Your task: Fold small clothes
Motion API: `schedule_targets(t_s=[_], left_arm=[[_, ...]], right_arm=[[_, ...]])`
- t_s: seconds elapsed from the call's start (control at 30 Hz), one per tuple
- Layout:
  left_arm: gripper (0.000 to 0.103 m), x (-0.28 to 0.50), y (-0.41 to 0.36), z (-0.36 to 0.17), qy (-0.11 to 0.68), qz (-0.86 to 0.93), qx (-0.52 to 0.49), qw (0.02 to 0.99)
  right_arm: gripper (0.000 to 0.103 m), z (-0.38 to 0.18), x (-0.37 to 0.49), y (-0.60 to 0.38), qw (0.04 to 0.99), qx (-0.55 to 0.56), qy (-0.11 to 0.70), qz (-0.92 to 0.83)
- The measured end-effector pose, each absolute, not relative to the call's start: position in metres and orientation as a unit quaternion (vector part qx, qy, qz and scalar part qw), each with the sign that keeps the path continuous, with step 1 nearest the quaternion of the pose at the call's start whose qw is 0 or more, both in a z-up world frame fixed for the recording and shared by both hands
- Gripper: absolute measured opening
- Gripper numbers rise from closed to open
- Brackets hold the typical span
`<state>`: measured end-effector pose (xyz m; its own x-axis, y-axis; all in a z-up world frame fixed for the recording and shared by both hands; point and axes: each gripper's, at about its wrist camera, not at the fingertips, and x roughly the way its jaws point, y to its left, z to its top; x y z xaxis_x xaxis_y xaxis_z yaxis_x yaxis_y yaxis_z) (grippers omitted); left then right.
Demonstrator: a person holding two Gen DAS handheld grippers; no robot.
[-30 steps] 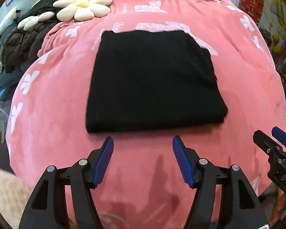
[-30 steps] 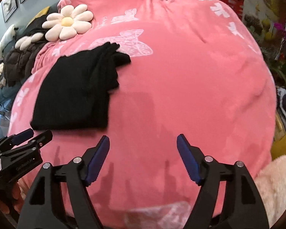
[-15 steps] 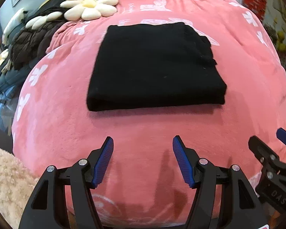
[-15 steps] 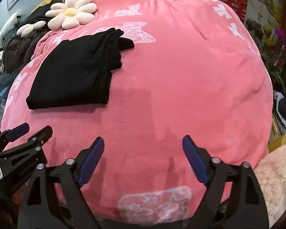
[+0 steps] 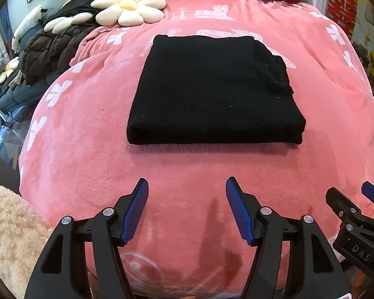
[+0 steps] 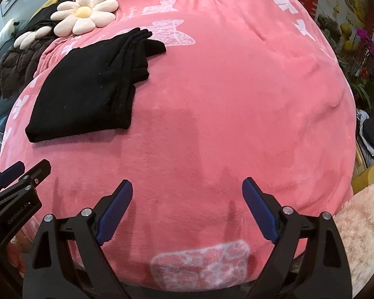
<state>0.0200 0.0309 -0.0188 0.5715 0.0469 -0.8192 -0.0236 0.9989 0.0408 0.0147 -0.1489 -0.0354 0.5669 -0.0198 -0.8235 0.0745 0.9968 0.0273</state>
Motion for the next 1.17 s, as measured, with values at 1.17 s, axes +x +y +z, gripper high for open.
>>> schedule_targets(t_s=[1.17], left_arm=[[0.064, 0.022, 0.026, -0.024, 0.472, 0.025, 0.015, 0.881]], right_arm=[[0.087, -0.036, 0.014, -0.147, 0.886, 0.018, 0.463, -0.024]])
